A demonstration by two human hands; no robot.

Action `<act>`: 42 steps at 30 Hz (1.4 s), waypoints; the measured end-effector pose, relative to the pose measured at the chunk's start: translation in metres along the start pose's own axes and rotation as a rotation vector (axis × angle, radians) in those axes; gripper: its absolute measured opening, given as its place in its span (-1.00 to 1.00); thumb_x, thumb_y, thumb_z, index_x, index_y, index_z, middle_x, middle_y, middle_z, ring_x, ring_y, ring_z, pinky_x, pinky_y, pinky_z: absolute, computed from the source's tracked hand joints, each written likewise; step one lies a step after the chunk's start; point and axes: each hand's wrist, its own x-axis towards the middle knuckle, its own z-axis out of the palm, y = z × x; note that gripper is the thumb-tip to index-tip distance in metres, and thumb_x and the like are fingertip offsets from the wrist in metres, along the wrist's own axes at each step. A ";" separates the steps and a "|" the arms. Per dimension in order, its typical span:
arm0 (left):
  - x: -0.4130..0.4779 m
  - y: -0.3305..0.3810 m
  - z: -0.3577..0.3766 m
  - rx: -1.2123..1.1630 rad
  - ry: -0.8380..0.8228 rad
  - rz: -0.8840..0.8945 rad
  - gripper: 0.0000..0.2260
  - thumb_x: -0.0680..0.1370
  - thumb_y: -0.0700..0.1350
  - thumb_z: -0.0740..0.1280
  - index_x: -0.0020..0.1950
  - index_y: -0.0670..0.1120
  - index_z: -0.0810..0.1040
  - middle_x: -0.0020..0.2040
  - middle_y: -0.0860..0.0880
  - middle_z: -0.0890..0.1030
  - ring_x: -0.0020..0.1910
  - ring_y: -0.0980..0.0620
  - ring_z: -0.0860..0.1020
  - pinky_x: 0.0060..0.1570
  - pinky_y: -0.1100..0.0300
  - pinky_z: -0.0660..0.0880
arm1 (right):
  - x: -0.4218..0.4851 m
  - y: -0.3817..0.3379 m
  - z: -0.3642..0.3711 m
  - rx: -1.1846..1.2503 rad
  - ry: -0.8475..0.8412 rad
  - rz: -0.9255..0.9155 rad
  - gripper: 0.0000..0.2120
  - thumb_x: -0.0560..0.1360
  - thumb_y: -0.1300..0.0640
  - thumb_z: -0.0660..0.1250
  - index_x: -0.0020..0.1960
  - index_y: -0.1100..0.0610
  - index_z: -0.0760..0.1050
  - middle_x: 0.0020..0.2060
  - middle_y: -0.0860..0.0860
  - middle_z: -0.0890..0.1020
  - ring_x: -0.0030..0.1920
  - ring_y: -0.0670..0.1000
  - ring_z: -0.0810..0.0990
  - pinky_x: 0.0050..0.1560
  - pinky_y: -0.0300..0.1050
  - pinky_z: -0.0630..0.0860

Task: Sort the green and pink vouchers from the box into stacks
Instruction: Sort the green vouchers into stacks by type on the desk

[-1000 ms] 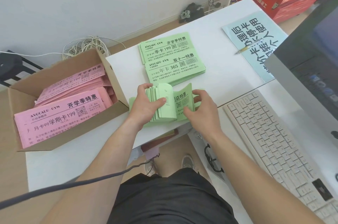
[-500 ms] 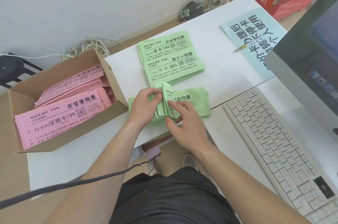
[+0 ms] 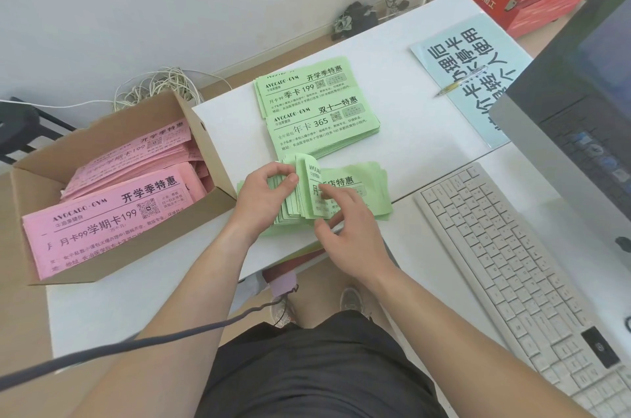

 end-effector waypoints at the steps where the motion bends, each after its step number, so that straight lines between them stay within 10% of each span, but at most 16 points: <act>1: 0.000 0.000 0.001 0.000 0.002 0.002 -0.94 0.60 -0.06 0.41 -0.03 0.10 0.62 0.11 0.12 0.64 0.11 0.10 0.60 0.15 0.22 0.46 | 0.001 0.001 -0.002 0.011 0.016 0.023 -0.49 0.52 0.06 0.33 0.46 -0.08 0.39 0.21 -0.20 0.48 -0.13 -0.13 0.59 0.01 0.00 0.60; 9: 0.000 -0.003 0.001 0.013 0.025 0.008 -0.93 0.61 -0.09 0.39 0.07 -0.02 0.63 0.18 0.13 0.59 0.23 0.20 0.46 0.20 0.30 0.27 | 0.009 0.017 -0.016 0.066 0.189 0.280 -0.76 0.51 0.14 0.11 0.08 0.01 0.49 -0.09 -0.02 0.63 -0.11 0.09 0.57 -0.09 0.05 0.51; 16: 0.000 -0.003 0.002 0.000 0.025 0.005 -0.95 0.62 -0.07 0.38 0.05 0.01 0.62 0.17 0.15 0.59 0.17 0.22 0.48 0.16 0.29 0.30 | 0.014 0.032 -0.025 -0.139 0.209 0.392 -0.54 0.56 0.13 0.22 0.46 0.04 0.36 0.33 -0.02 0.49 0.25 0.05 0.53 0.19 0.06 0.53; 42: -0.003 -0.004 0.006 -0.038 0.042 0.025 -0.89 0.62 -0.12 0.37 -0.03 0.09 0.61 0.12 0.15 0.62 0.24 0.16 0.49 0.28 0.22 0.34 | 0.017 0.031 -0.025 -0.411 0.291 0.220 -0.59 0.53 0.27 0.20 0.35 0.11 0.51 0.27 0.09 0.54 0.26 0.15 0.47 0.27 0.03 0.38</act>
